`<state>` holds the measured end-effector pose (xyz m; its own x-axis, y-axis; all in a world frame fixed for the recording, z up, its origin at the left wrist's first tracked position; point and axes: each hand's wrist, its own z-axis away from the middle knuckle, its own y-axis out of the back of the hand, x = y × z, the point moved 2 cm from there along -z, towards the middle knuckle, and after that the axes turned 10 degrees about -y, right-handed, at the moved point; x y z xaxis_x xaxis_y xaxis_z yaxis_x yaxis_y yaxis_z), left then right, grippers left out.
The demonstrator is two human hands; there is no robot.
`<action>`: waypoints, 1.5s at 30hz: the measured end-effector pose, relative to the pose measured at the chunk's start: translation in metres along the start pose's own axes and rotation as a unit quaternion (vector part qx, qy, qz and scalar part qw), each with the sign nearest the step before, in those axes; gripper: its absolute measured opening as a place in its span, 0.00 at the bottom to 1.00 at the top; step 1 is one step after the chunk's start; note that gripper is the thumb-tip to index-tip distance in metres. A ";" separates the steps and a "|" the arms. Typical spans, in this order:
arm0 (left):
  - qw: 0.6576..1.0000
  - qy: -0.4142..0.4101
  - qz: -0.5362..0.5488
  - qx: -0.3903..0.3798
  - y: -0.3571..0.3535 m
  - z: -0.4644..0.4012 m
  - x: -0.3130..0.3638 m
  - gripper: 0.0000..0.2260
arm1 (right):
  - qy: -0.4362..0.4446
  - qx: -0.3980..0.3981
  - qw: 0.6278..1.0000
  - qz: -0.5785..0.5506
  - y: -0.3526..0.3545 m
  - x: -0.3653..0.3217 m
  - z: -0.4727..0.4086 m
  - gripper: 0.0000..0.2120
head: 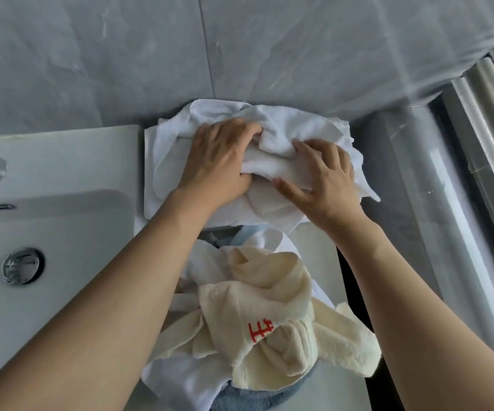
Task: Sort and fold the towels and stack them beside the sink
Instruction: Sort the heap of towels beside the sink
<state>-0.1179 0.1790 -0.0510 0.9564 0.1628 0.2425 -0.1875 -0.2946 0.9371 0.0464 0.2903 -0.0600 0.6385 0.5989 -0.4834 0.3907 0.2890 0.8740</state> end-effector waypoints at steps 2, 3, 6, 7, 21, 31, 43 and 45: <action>1.000 0.026 0.007 0.014 0.007 -0.011 -0.002 0.20 | -0.001 -0.021 0.999 0.029 0.002 -0.002 -0.001 0.44; 0.999 0.037 0.007 0.011 0.011 -0.016 -0.002 0.21 | -0.003 -0.034 0.998 0.048 0.003 -0.003 -0.003 0.45; 0.999 0.042 0.011 -0.018 0.025 -0.032 -0.002 0.21 | -0.020 -0.034 0.994 0.103 0.002 -0.005 -0.011 0.46; 0.999 0.038 0.020 -0.016 0.030 -0.035 -0.001 0.17 | -0.032 -0.018 0.993 0.112 0.003 -0.006 -0.015 0.45; 0.955 0.076 0.266 0.102 0.082 -0.008 0.032 0.10 | -0.072 0.137 0.962 -0.226 0.049 -0.033 -0.029 0.10; 0.945 0.108 0.276 0.138 0.106 0.011 0.059 0.03 | -0.103 0.015 0.903 -0.418 0.072 -0.051 -0.011 0.06; 0.923 0.162 0.336 0.096 0.100 0.110 0.106 0.25 | -0.092 -0.090 0.942 -0.308 0.061 -0.047 0.065 0.16; 0.918 0.168 0.339 0.116 0.087 0.130 0.109 0.25 | -0.065 -0.092 0.964 -0.242 0.057 -0.049 0.083 0.21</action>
<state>-0.0008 0.0488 0.0243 0.5068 0.1367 0.8511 -0.6246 -0.6222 0.4719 0.0926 0.2150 0.0089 0.4925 0.2660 -0.8287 0.5469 0.6460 0.5324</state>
